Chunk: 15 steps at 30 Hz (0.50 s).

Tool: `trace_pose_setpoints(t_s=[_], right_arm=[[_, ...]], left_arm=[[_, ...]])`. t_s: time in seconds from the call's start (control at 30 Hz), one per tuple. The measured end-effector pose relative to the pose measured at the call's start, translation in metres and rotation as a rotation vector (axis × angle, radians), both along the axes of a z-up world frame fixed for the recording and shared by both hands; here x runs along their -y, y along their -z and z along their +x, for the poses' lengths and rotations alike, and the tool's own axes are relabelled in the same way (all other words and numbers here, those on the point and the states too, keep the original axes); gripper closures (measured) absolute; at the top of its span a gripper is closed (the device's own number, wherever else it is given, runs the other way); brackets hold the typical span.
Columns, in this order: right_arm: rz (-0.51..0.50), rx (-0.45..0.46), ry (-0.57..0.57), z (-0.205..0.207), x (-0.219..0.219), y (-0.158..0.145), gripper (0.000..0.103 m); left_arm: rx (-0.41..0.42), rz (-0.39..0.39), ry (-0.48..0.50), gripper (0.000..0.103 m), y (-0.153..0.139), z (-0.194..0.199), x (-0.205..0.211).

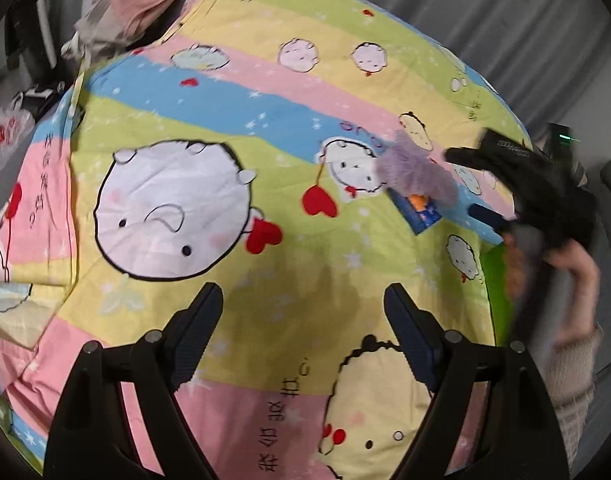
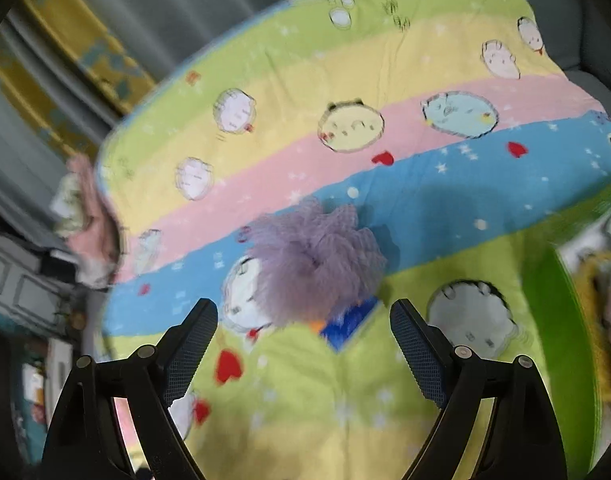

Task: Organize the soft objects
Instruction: 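Grasp the purple mesh bath puff with the right gripper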

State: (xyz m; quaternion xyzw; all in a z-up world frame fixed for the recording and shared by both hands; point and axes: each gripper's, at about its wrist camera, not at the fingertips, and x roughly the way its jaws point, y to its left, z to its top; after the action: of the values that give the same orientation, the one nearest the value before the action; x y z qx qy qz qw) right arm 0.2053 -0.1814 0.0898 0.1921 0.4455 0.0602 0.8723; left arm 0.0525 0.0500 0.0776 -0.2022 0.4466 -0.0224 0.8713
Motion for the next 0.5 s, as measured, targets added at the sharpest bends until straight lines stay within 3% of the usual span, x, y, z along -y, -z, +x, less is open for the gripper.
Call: trace_pose_setpoints(t_s=[0.07, 0.13, 0.17, 0.23, 0.4, 0.5], right_arm=[[-0.027, -0.022, 0.008, 0.018, -0.005, 0.015, 0.025], [-0.052, -0.048, 0.024, 0.033, -0.008, 0.032, 0.054], [-0.063, -0.06, 0.03, 0.037, -0.008, 0.038, 0.062], [-0.09, -0.033, 0.047, 0.034, -0.005, 0.042, 0.088], [-0.026, 0.034, -0.001, 0.0, 0.006, 0.02, 0.089], [-0.027, 0.07, -0.077, -0.047, 0.006, -0.003, 0.089]], left_arm=[[-0.01, 0.023, -0.007, 0.021, 0.005, 0.0, -0.003], [-0.014, 0.036, -0.009, 0.021, 0.007, 0.0, -0.005], [-0.015, 0.034, -0.008, 0.021, 0.008, -0.001, -0.007], [-0.009, 0.02, -0.005, 0.021, 0.009, -0.003, -0.008], [-0.002, 0.008, 0.003, 0.021, 0.005, -0.01, -0.004], [0.013, -0.025, 0.033, 0.021, -0.001, -0.017, 0.004]])
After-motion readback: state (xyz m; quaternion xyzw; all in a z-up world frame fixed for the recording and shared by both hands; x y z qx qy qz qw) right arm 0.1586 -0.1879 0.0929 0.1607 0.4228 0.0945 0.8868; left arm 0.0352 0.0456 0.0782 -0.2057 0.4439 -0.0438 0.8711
